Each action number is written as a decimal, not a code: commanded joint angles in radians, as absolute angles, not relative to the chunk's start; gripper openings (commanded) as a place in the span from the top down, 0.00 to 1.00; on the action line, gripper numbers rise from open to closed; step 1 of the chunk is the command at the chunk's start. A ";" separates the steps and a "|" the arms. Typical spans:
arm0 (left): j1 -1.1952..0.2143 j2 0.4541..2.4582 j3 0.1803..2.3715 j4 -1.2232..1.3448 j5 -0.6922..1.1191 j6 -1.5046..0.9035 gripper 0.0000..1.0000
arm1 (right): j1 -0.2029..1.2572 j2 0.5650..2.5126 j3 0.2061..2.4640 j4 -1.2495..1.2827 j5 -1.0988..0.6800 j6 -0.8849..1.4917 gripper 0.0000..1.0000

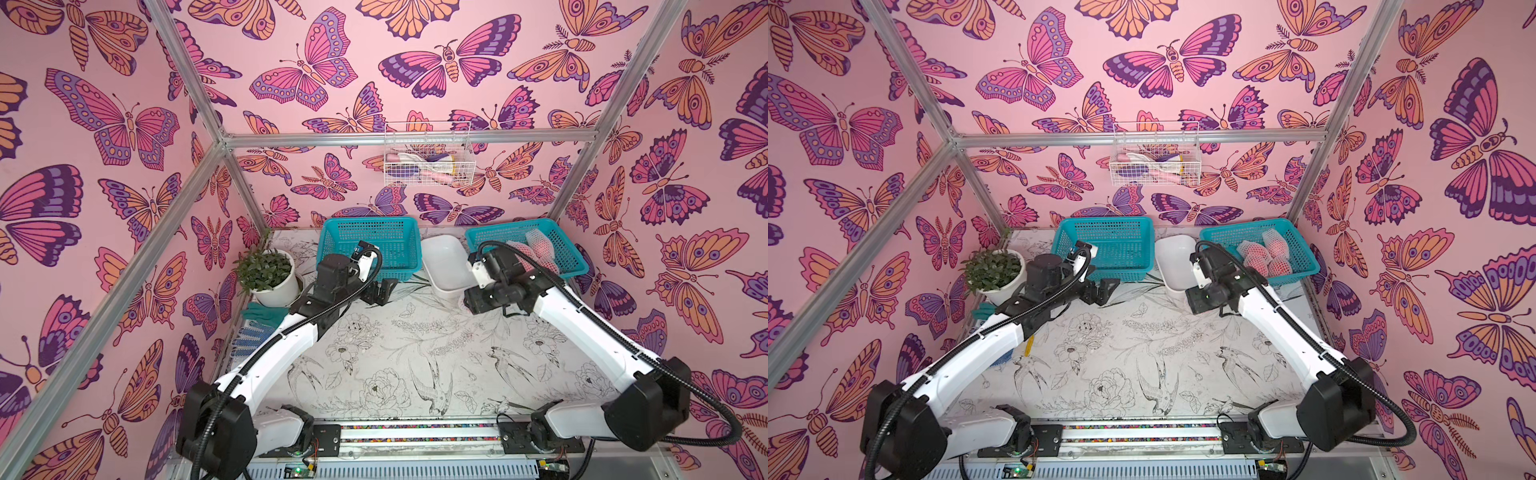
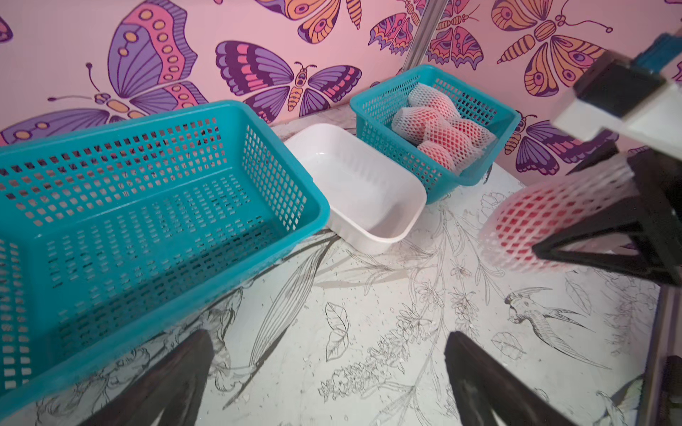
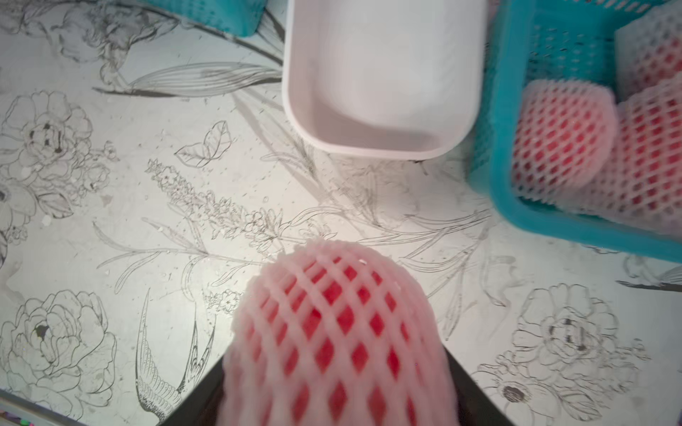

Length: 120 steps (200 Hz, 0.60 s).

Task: Remove foam nets from apples
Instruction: Place the apple at the center of the board.

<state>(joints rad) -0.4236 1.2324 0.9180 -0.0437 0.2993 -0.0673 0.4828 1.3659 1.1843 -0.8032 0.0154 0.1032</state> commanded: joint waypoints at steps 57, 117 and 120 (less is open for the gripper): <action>-0.448 1.164 0.830 -0.117 0.302 -0.109 0.00 | 0.607 1.491 1.037 -0.534 -0.052 0.113 0.47; -0.449 1.260 0.844 -0.114 0.333 -0.084 0.00 | 0.609 1.631 1.037 -0.516 -0.071 0.034 0.46; -0.449 1.262 0.847 -0.114 0.338 -0.084 0.00 | 0.608 1.635 1.038 -0.517 -0.070 0.033 0.45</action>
